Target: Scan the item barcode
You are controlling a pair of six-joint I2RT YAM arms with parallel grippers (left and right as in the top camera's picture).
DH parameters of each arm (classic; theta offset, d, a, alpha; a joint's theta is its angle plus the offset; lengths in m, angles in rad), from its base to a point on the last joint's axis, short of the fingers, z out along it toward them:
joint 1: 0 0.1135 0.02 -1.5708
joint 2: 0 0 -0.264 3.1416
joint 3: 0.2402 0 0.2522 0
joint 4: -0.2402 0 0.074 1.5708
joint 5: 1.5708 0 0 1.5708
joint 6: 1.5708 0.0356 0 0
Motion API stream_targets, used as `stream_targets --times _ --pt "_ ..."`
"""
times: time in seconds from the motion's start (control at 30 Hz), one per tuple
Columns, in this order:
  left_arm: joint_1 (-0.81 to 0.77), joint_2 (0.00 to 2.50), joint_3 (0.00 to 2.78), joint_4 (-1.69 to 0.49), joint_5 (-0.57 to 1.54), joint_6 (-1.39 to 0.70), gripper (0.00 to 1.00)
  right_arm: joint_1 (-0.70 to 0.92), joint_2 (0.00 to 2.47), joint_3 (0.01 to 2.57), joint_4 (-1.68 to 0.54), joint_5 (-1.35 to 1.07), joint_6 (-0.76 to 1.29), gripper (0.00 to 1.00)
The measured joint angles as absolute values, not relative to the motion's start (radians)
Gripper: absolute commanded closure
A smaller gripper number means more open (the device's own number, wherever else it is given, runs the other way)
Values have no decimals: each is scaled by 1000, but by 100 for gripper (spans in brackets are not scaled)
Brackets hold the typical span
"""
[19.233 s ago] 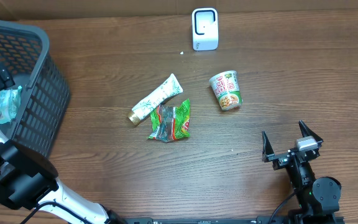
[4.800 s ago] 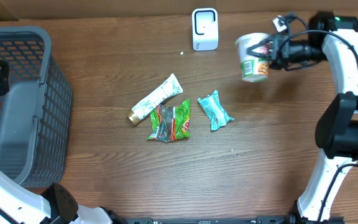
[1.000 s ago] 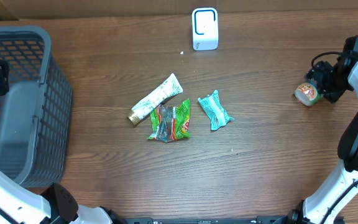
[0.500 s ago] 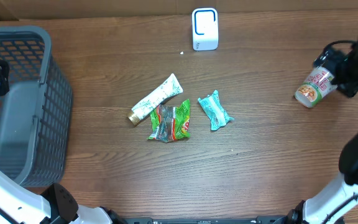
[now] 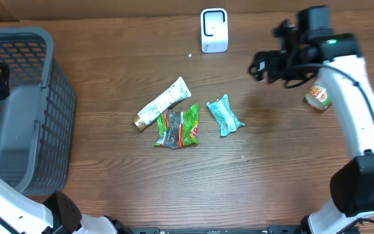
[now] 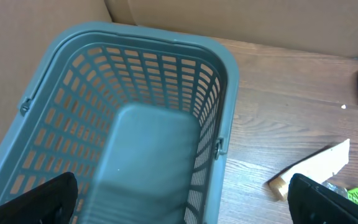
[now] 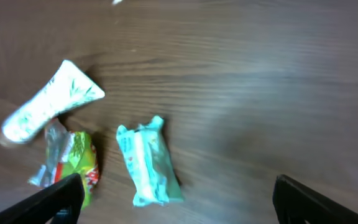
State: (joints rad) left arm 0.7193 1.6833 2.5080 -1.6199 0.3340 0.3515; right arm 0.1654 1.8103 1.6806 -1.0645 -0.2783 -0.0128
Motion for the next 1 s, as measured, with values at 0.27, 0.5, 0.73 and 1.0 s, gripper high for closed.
stream_targets --times 0.27,0.5,0.73,1.0 --pt "719 1683 2508 -1620 334 351 0 363 1910 1641 -985 -236 -85 53" --pt "719 1683 2508 -1620 334 351 1 470 2090 1632 -1023 -415 -29 50" --pt "719 1683 2508 -1620 334 352 1 508 2193 1630 -957 -366 91 54" --pt "719 1683 2508 -1620 334 351 0 373 2202 1657 -918 -195 254 45"
